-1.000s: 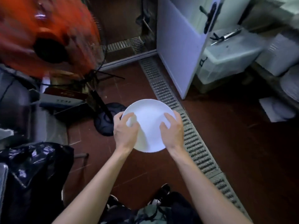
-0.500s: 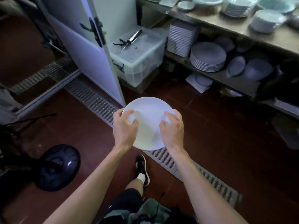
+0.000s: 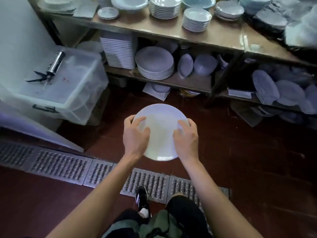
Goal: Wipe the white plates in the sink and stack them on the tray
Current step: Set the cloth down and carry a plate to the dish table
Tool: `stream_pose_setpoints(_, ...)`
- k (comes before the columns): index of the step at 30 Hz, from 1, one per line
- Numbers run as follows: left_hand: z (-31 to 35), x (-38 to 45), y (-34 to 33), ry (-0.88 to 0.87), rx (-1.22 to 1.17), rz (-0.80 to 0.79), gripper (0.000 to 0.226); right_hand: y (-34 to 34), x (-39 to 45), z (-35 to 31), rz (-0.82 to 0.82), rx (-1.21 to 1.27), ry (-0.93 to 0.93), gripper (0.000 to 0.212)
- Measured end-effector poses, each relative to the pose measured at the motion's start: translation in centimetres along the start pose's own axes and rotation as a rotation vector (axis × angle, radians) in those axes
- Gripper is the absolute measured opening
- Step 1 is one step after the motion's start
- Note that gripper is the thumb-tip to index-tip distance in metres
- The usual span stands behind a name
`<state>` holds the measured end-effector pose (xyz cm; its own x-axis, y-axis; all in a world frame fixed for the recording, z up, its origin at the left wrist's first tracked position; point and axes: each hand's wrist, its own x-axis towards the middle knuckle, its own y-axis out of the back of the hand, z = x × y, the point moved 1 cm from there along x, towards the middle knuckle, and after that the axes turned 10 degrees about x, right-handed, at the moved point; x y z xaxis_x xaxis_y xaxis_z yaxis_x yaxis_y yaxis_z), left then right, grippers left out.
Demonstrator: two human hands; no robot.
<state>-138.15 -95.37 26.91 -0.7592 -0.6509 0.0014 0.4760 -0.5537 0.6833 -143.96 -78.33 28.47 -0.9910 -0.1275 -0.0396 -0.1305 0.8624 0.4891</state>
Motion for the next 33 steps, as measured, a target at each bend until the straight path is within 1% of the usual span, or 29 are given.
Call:
stream_pose_setpoints(5, 6.3, 6.6, -5.4, -0.104, 0.008, -0.073, 0.037, 3.4, 8.1, 1.5, 0.105, 0.02, -0.023, 0.035)
stream_pose_setpoints(8, 10.3, 10.3, -9.4, -0.143, 0.025, -0.078, 0.037, 5.7, 13.4, 3.0, 0.156, 0.043, -0.031, 0.037)
stream_pose_setpoints(13, 16.9, 15.1, -15.4, -0.139, 0.032, -0.055, 0.037, 10.3, 22.5, 4.5, 0.156, 0.086, -0.024, 0.037)
stream_pose_setpoints(17, 20.9, 18.5, -18.4, -0.134, 0.032, -0.03, 0.037, 12.6, 28.7, 4.5, 0.154, 0.093, 0.013, 0.037)
stream_pose_setpoints(23, 23.4, 23.5, -21.0, -0.123, 0.027, 0.022, 0.037, 13.0, 35.2, 4.6, 0.105, 0.09, 0.044, 0.037)
stream_pose_setpoints(29, 23.4, 29.2, -23.2, -0.048, 0.005, 0.012, 0.038, 11.0, 41.7, 4.5, 0.022, 0.044, 0.018, 0.033)
stream_pose_setpoints(33, 23.6, 34.8, -24.7, -0.008, -0.014, -0.002, 0.038, 9.1, 47.0, 3.7, 0.006, 0.006, 0.023, 0.031)
